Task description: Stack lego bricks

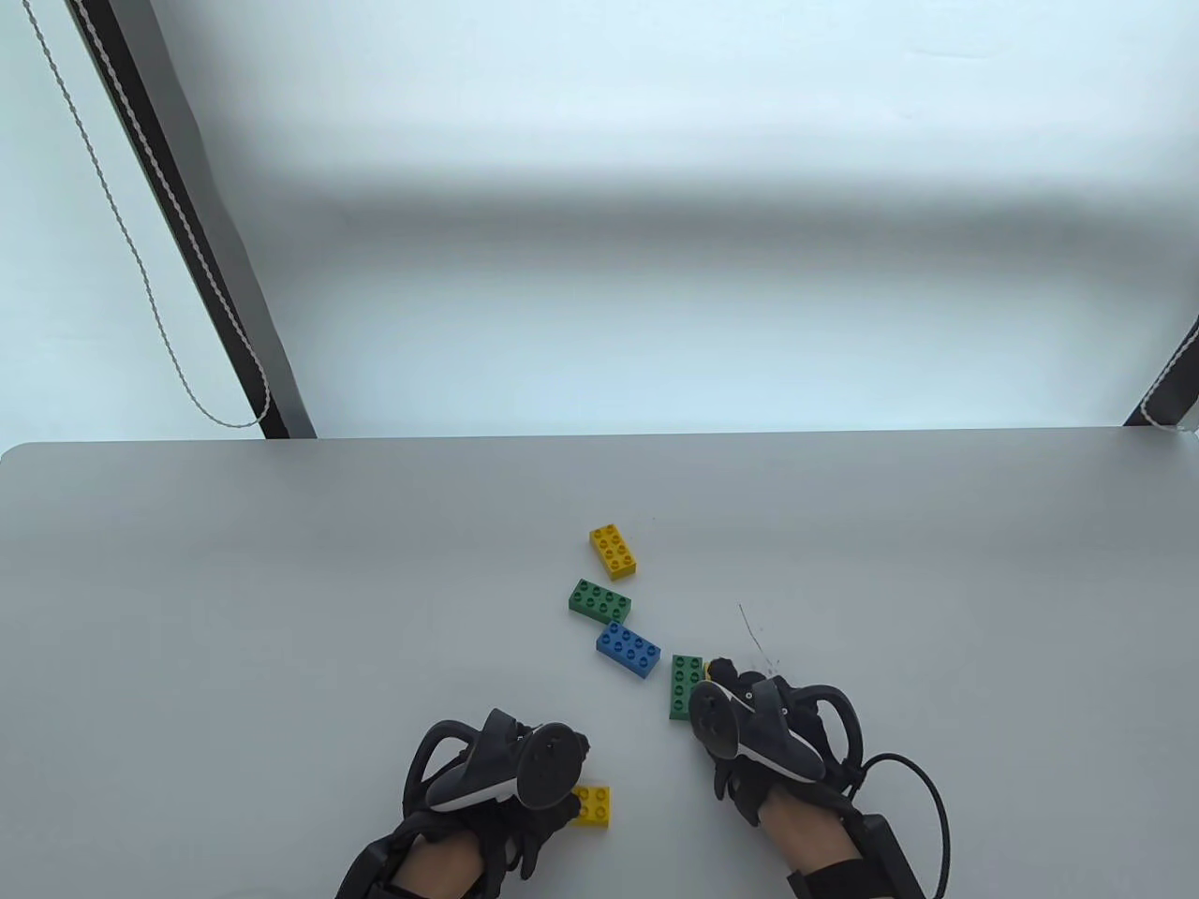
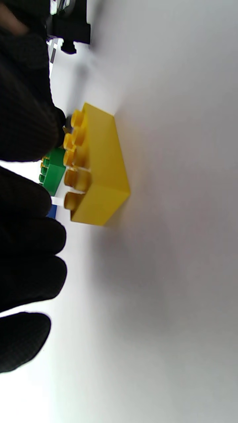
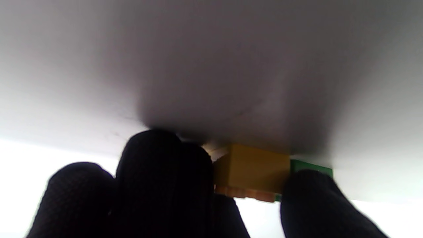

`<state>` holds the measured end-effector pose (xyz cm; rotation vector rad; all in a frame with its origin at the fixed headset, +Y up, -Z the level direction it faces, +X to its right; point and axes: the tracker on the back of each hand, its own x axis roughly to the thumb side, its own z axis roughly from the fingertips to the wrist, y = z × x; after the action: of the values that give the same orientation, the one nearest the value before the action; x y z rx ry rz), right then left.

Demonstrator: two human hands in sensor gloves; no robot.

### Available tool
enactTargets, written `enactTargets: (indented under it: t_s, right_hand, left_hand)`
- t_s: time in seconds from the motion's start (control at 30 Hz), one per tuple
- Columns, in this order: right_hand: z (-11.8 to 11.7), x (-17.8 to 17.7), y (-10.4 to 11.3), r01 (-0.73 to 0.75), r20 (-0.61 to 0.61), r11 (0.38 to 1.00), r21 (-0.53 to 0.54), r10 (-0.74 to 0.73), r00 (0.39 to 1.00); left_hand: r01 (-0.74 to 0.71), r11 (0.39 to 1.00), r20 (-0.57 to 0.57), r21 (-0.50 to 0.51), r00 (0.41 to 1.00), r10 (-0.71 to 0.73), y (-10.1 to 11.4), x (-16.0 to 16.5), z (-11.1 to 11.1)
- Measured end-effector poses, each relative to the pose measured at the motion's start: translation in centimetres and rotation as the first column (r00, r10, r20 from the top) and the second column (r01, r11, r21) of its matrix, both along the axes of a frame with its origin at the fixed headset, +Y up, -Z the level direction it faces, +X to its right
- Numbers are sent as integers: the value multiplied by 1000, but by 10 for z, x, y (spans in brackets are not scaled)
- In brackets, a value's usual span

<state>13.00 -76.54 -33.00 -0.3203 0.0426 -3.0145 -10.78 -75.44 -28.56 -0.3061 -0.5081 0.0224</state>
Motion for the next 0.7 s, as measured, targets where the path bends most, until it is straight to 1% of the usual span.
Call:
enactTargets:
  t_s: [0.27,0.43,0.53,0.7]
  right_hand:
    - [-1,10,2,69,39,998,-13,-69,997]
    - [-1,25,7,141,76,990,-16,-139,987]
    - [0,34,14,201,76,979,-8,-200,977]
    - [7,39,26,286,29,958,-14,-285,958]
  left_hand:
    - [-3,1000,3,2,1000,3,0,-2,0]
    - [-6,1000,8,6,1000,6,2,-4,2]
    - [-3,1000,8,-1,1000,3,2,-5,2]
    - [23,1000,9,-19,1000,-23,0,-7,3]
